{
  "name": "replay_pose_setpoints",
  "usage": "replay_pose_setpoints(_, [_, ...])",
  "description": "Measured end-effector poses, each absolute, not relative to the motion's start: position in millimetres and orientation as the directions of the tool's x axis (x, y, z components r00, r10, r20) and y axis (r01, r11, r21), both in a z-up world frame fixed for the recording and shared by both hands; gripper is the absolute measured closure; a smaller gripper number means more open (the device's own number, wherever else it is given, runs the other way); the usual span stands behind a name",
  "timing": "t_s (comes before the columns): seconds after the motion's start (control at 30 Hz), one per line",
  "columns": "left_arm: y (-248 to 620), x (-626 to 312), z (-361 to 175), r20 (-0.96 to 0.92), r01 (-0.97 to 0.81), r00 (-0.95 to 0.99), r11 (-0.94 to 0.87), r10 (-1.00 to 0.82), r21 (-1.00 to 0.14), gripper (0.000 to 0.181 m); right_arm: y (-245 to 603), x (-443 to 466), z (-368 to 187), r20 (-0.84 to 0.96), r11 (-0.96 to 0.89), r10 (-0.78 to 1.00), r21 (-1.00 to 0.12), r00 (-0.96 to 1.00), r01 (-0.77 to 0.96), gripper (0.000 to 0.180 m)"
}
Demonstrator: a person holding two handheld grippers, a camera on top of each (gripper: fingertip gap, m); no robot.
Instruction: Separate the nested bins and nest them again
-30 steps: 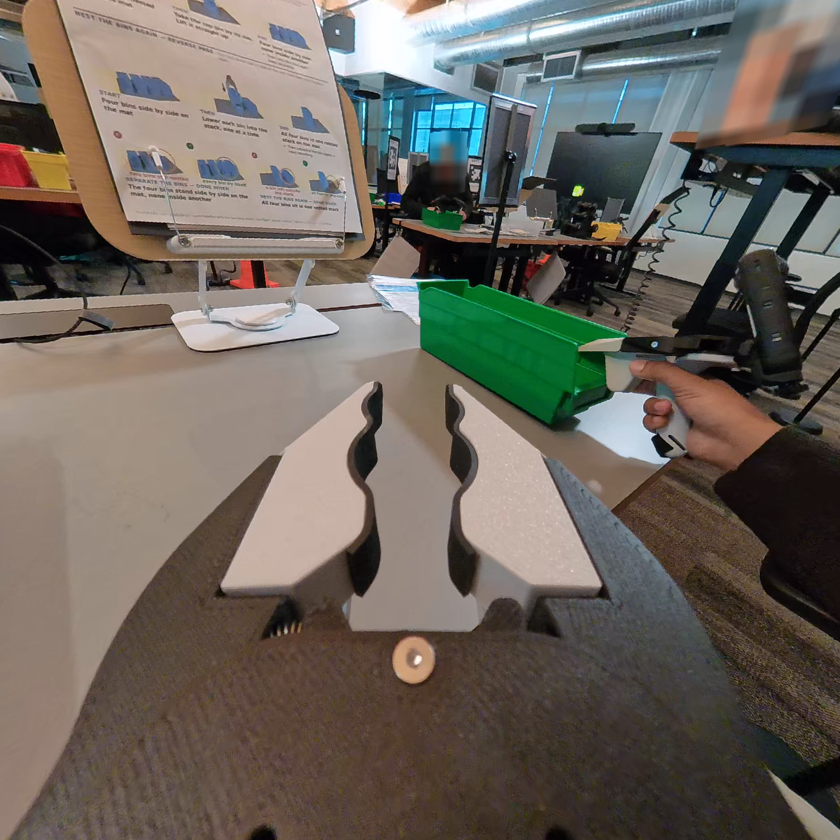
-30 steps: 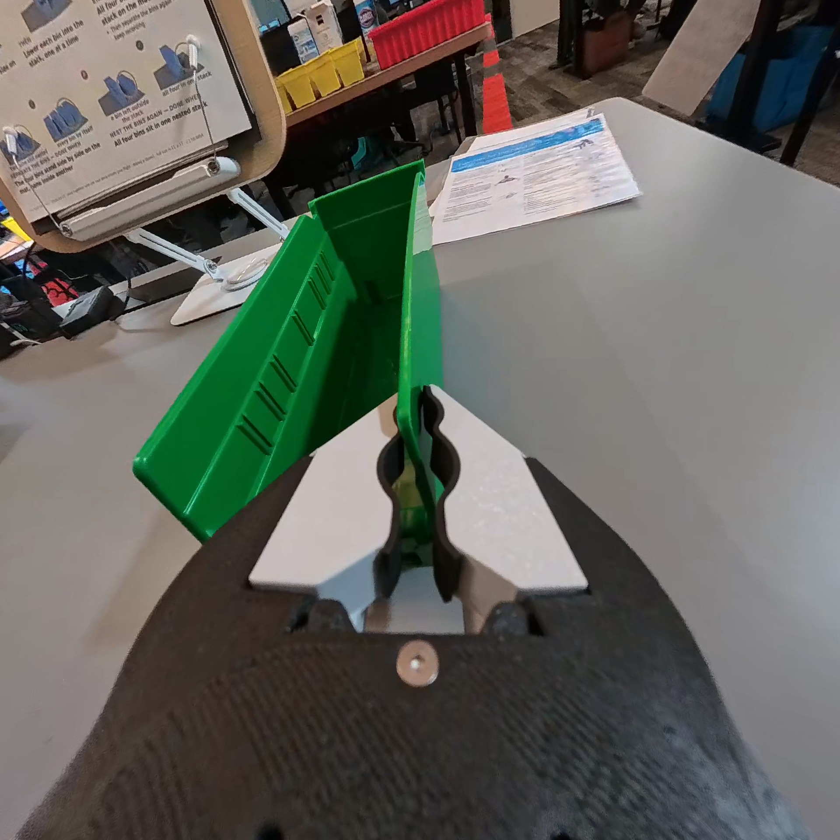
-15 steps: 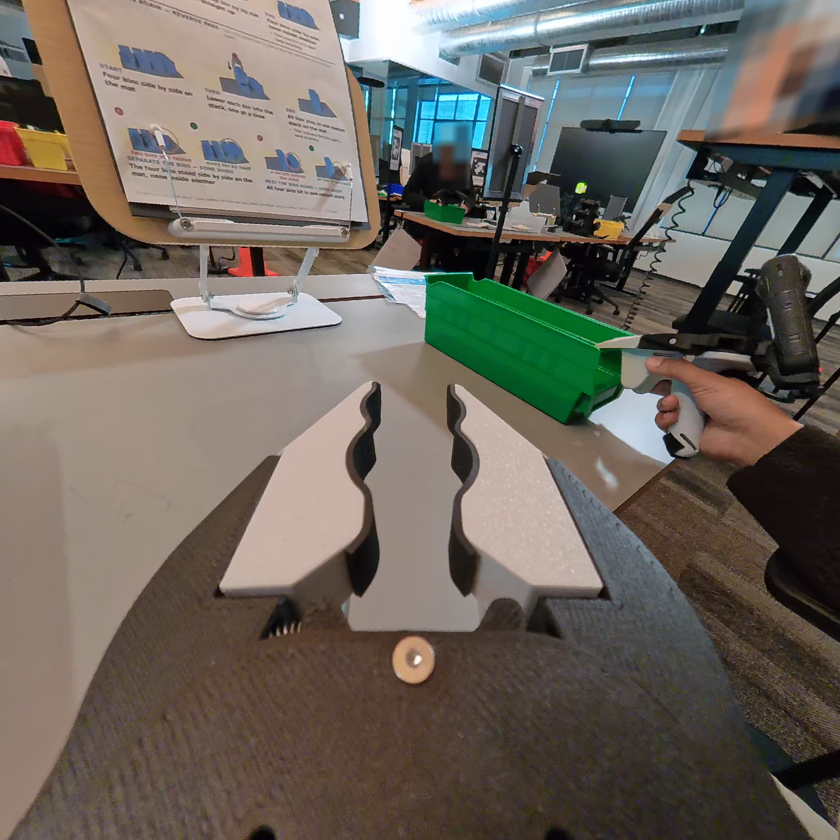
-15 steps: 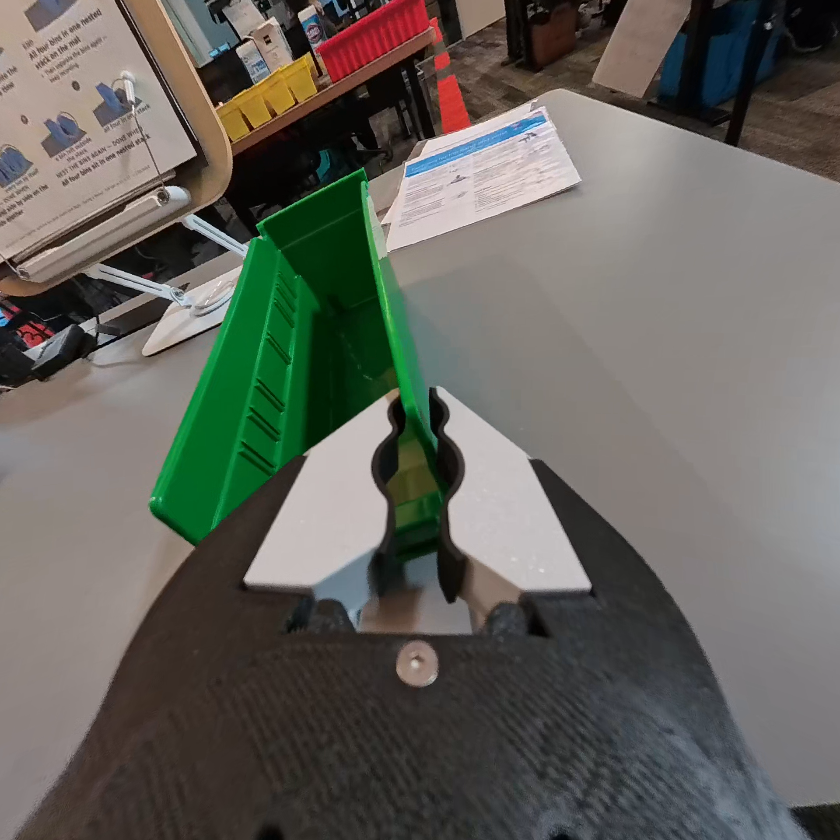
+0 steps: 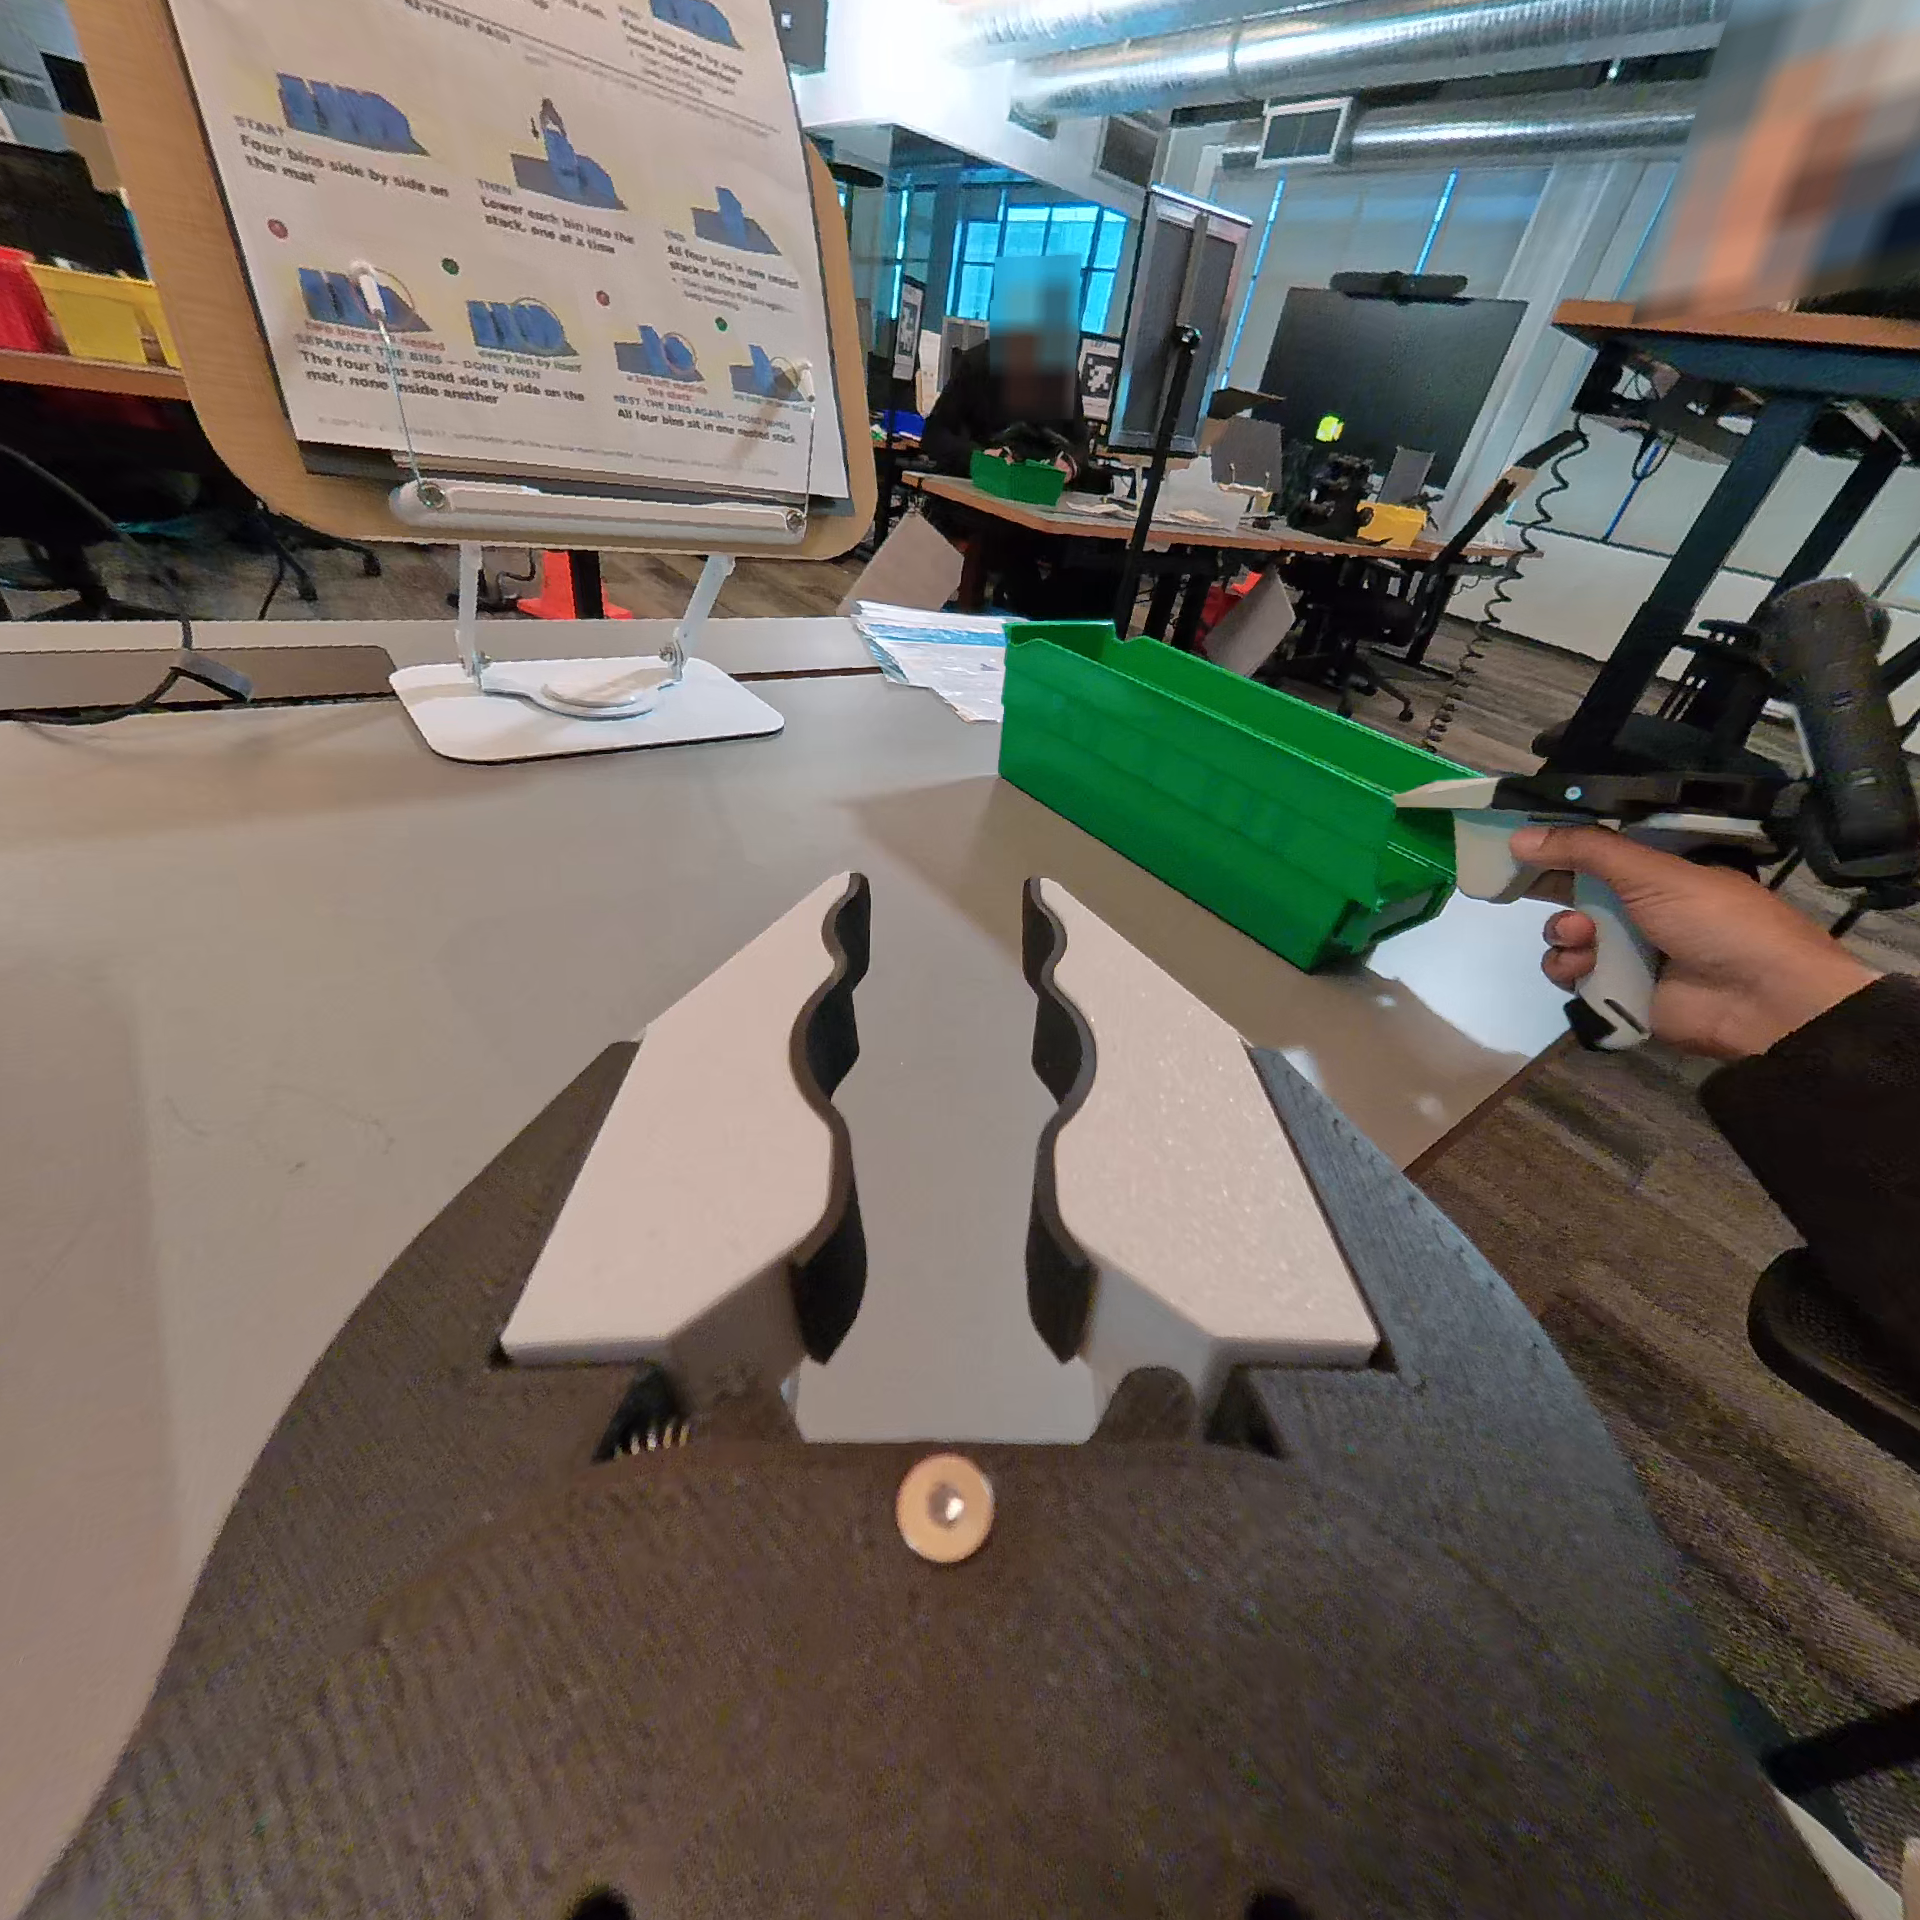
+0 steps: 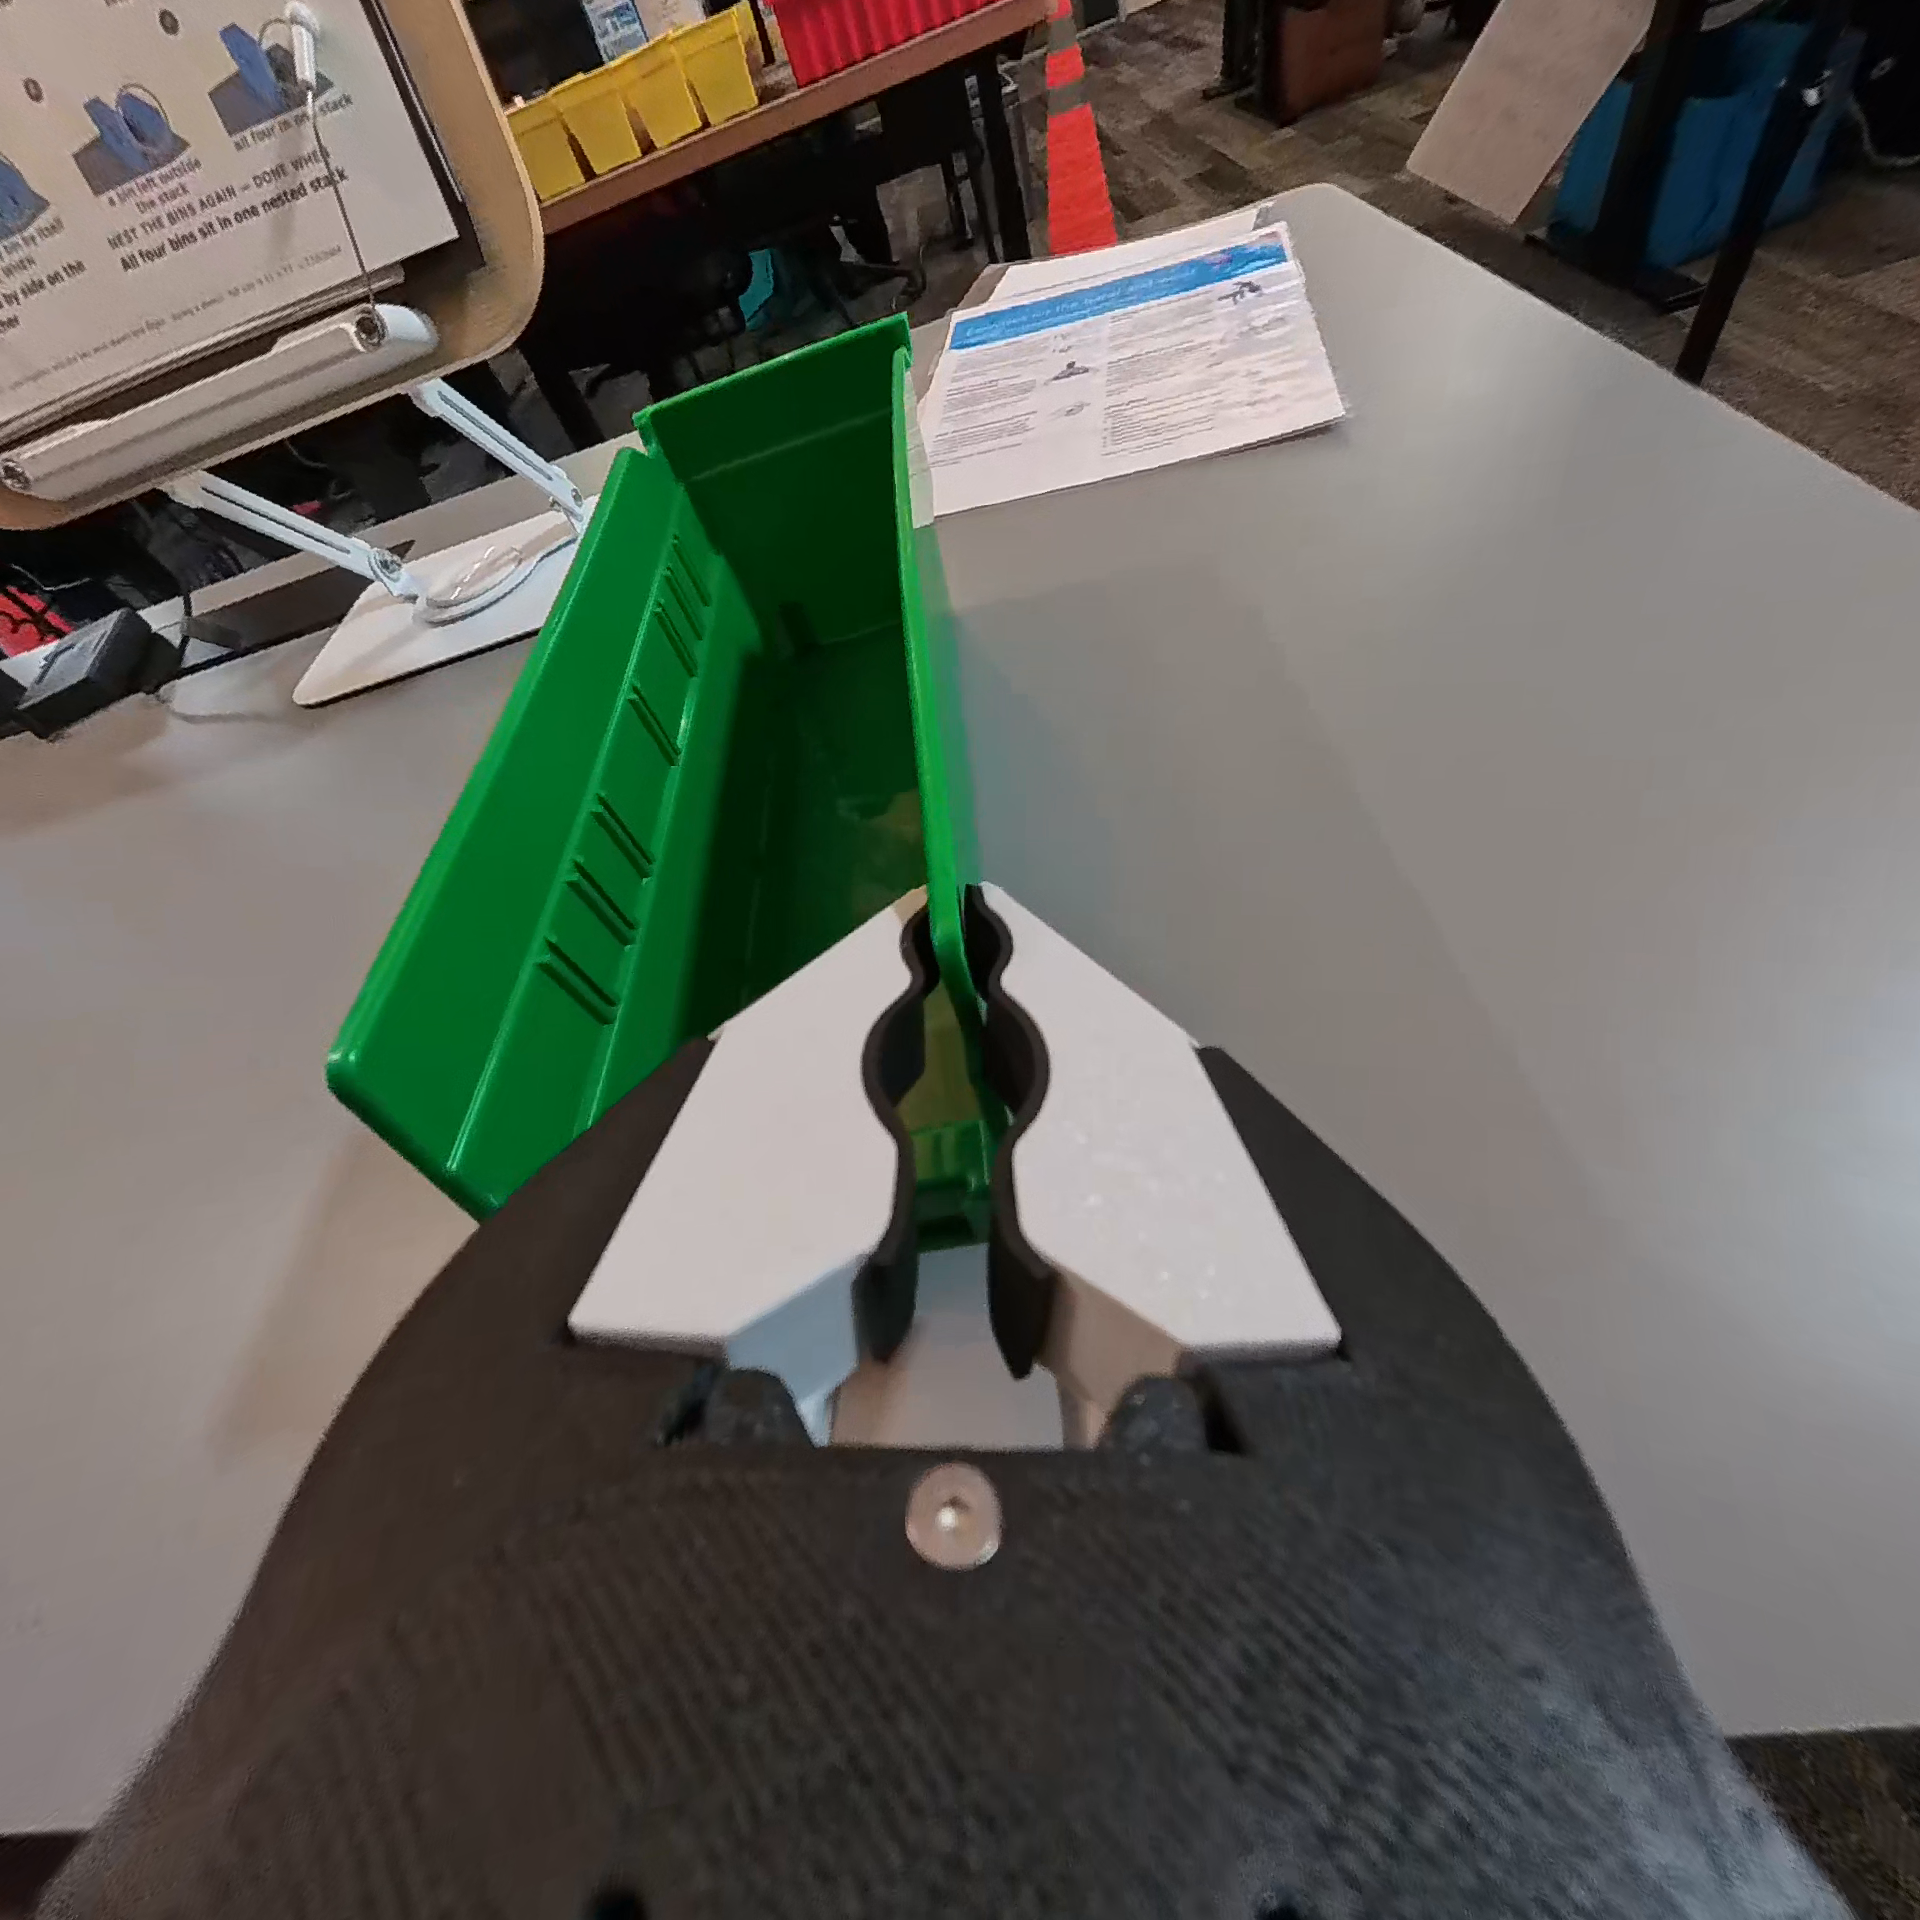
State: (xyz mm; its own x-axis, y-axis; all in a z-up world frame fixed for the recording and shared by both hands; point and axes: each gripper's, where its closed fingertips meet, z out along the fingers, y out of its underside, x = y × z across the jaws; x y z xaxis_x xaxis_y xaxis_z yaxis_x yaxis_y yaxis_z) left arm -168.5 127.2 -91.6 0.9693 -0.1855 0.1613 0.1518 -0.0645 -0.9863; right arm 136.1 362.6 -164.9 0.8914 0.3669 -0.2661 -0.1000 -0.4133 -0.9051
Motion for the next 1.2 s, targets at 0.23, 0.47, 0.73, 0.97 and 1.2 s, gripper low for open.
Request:
replay_pose_setpoints(0.23, [128.2,-169.3,-92.9,0.167,0.156,0.968,-0.069,-0.185,-0.985,0.153,362.4,145.3,-165.0,-0.280,-0.421,0.388,-0.901,0.878,-0.101,0.177])
replay_pose_setpoints(0.47, [128.8,-169.3,-92.5,0.177,0.166,0.966,-0.071,-0.187,-0.984,0.150,363.6,146.5,-156.4,-0.322,-0.413,0.380,-0.898,0.867,-0.153,0.150])
replay_pose_setpoints(0.73, [123.3,-219.1,-55.3,0.137,0.137,0.986,-0.010,-0.098,-0.990,0.152,320.6,135.5,-29.8,0.142,0.265,0.239,-0.961,0.961,0.076,0.169])
replay_pose_setpoints(0.97, [71.0,-375.3,16.8,0.228,0.209,0.956,0.116,0.186,-0.971,0.141,236.9,-19.1,-8.1,0.256,0.433,0.544,-0.901,0.799,-0.006,0.180])
replay_pose_setpoints(1.2, [21.7,-508.9,-58.1,0.224,0.299,0.863,-0.099,0.453,-0.949,0.105,198.3,-139.9,-99.6,0.235,0.213,0.801,-0.971,0.551,0.105,0.178])
